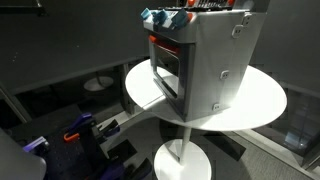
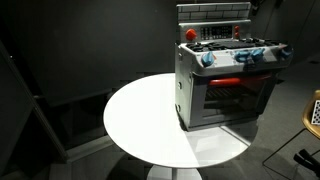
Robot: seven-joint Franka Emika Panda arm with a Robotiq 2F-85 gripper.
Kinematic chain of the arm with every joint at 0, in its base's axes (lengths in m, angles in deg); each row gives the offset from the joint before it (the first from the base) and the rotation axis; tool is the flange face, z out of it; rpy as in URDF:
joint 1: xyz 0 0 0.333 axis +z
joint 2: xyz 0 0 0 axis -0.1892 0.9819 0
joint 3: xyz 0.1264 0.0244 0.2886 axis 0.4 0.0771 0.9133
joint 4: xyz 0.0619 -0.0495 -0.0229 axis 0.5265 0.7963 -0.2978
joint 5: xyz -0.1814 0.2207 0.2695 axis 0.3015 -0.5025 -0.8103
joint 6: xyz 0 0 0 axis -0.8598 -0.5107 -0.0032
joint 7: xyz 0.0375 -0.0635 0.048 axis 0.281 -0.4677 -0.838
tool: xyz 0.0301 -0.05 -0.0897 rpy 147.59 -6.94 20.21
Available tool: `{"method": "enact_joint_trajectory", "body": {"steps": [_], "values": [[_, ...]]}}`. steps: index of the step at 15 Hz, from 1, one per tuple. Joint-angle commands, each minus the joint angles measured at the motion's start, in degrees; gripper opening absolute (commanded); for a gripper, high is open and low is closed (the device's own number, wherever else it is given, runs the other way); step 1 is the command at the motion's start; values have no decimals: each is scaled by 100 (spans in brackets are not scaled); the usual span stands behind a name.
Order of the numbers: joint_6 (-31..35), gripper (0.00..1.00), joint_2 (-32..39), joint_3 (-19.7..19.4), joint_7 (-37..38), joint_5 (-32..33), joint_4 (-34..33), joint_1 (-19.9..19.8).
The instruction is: Press the top right orange button on the stove
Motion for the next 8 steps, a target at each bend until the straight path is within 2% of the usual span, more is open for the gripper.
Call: {"method": "enact_joint_trajectory", "body": {"steps": [1,8], "values": [[-37,100,399,-153,193,147,-372,45],[-162,100,931,-338,139,28,-816,202]]}}
